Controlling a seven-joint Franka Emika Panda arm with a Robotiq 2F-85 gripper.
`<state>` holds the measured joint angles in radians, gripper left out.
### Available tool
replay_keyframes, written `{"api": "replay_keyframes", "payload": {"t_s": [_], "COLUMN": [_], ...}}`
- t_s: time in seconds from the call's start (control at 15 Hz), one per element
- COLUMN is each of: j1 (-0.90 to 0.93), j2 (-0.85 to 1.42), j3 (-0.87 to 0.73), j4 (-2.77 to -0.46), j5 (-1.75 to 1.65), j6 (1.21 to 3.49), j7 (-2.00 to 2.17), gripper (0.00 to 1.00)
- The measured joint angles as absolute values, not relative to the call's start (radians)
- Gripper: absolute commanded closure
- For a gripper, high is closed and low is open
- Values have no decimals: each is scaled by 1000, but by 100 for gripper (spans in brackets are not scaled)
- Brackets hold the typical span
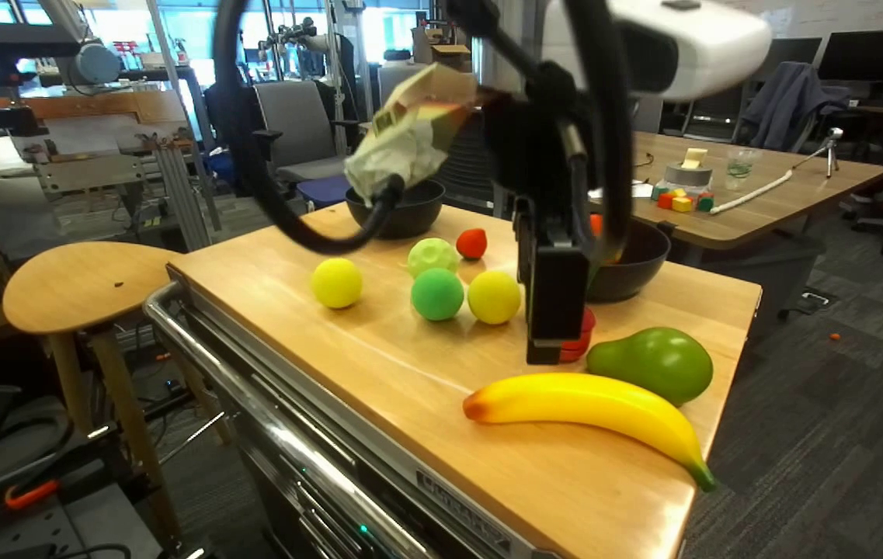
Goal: Pick up the fruit toys from the table and put them in the two black bowls.
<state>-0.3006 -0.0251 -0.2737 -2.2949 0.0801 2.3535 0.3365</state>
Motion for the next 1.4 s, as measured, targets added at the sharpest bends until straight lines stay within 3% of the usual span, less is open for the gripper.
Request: {"api": "replay_keyframes", "payload": {"t_s": [0.27,0.33,0.47,0.93,1.0,1.4], "j1": [-285,-282,-276,-259,-259,-212], "j2": [85,107,146,186,182,22], "j3": [-268,-268,-270,-273,-272,-238], "j4": [-2280,-2277,-2275,-2272,-2277,-2395], "j5": [30,8,-44,-90,-80,-56], "j6": [2390,2405,2439,2509,2535,2718], "j7": [333,334,340,341,333,251], "gripper": [4,23,29,83,87,87]}}
